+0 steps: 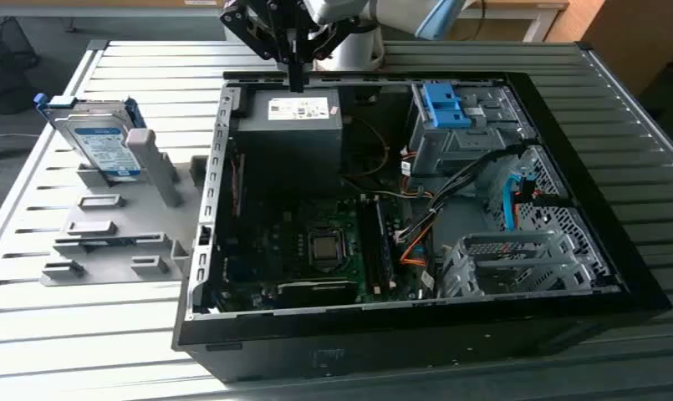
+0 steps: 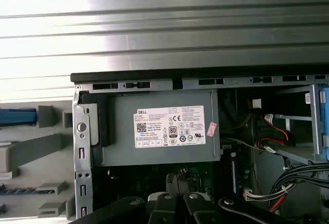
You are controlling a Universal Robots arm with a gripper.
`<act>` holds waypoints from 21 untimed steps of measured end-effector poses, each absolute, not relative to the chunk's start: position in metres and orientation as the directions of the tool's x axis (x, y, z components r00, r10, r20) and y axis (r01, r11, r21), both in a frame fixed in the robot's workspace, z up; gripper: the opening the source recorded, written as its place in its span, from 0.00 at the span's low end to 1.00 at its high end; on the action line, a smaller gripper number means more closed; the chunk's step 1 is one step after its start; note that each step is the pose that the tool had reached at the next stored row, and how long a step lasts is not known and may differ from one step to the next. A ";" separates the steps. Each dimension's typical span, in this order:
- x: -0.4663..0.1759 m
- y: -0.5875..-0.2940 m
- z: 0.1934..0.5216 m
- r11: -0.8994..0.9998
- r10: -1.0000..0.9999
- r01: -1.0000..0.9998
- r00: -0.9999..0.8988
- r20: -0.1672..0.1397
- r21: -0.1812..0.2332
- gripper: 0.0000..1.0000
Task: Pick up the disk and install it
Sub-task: 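Reach for the disk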
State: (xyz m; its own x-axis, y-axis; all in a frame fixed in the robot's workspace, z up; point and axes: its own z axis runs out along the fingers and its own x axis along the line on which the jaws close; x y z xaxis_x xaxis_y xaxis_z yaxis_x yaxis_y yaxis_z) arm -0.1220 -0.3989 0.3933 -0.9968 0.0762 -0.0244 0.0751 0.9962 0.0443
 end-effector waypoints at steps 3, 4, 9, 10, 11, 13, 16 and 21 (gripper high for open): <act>-0.122 -0.399 0.393 0.996 0.076 0.075 -0.997 -0.024 0.044 0.11; -0.122 -0.399 0.393 0.996 0.076 0.075 -0.997 -0.024 0.044 0.11; -0.123 -0.399 0.393 0.996 0.076 0.075 -0.997 -0.024 0.044 0.11; -0.123 -0.399 0.393 0.996 0.076 0.075 -0.997 -0.024 0.044 0.11; -0.124 -0.399 0.393 0.996 0.076 0.075 -0.997 -0.024 0.044 0.11; -0.124 -0.399 0.393 0.996 0.076 0.075 -0.997 -0.024 0.044 0.11; -0.125 -0.399 0.393 0.996 0.076 0.075 -0.997 -0.024 0.044 0.11; -0.126 -0.399 0.393 0.996 0.076 0.075 -0.997 -0.024 0.044 0.11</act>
State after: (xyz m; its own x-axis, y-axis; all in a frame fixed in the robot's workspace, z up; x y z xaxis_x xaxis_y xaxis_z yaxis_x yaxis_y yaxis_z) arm -0.1258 -0.3989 0.3932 -0.9968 0.0763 -0.0244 0.0752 0.9962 0.0444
